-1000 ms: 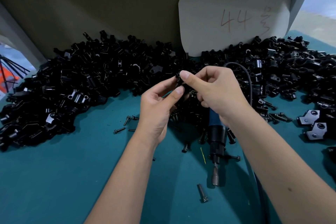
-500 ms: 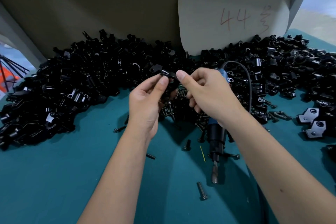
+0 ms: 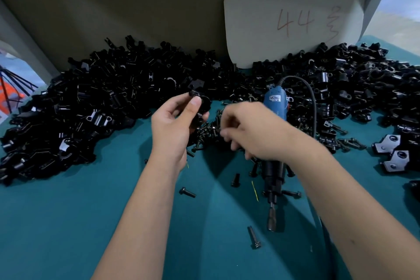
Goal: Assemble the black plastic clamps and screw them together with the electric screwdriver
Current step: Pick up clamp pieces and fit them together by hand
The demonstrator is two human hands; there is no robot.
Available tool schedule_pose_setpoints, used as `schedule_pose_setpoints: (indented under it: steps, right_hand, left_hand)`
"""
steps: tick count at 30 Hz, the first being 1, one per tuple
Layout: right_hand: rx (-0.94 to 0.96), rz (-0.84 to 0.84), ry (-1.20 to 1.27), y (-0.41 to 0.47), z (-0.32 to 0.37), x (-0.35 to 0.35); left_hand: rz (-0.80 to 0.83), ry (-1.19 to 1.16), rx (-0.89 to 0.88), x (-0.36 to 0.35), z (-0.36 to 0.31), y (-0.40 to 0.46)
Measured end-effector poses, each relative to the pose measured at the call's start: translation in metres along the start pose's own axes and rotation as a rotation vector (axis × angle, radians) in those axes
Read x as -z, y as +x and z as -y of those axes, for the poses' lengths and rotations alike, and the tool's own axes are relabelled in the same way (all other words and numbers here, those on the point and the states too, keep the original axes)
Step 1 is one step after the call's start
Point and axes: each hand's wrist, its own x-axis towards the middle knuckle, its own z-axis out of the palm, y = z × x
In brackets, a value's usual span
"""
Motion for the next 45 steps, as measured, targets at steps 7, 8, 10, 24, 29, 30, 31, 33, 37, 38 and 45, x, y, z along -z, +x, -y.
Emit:
schedule_pose_setpoints:
  steps: [7, 8, 10, 24, 29, 30, 31, 33, 37, 38, 45]
  right_hand:
    - [0.114, -0.417, 0.508, 0.004, -0.013, 0.010]
    - [0.117, -0.411, 0.573, 0.004, -0.013, 0.008]
    - [0.113, -0.420, 0.637, 0.006, -0.014, 0.004]
    - [0.132, -0.344, 0.647, 0.006, -0.021, 0.005]
    - [0.110, -0.388, 0.673, 0.007, -0.023, 0.003]
    - [0.101, -0.402, 0.683, 0.007, -0.023, 0.003]
    - [0.097, -0.412, 0.677, 0.007, -0.023, 0.003]
    - [0.118, -0.422, 0.601, 0.007, -0.023, 0.003]
    - [0.235, -0.503, 0.297, 0.005, -0.016, 0.004]
    - [0.254, -0.505, 0.305, 0.005, -0.014, 0.004]
    - [0.299, -0.439, 0.490, 0.003, -0.020, 0.002]
  left_hand:
    - [0.275, 0.105, 0.012, -0.003, 0.004, -0.006]
    - [0.285, 0.103, 0.017, -0.004, 0.005, -0.007]
    - [0.293, 0.100, 0.032, -0.005, 0.005, -0.007]
    - [0.369, 0.099, 0.115, -0.002, 0.002, -0.009]
    - [0.367, 0.064, 0.129, -0.003, 0.000, -0.009]
    - [0.370, 0.054, 0.133, -0.003, 0.000, -0.009]
    - [0.377, 0.053, 0.132, -0.003, 0.000, -0.009]
    - [0.383, 0.071, 0.126, -0.005, 0.000, -0.010]
    - [0.369, 0.087, 0.122, -0.004, -0.001, -0.011]
    - [0.366, 0.081, 0.125, -0.004, -0.001, -0.011]
    - [0.394, 0.032, 0.199, -0.002, -0.006, -0.011]
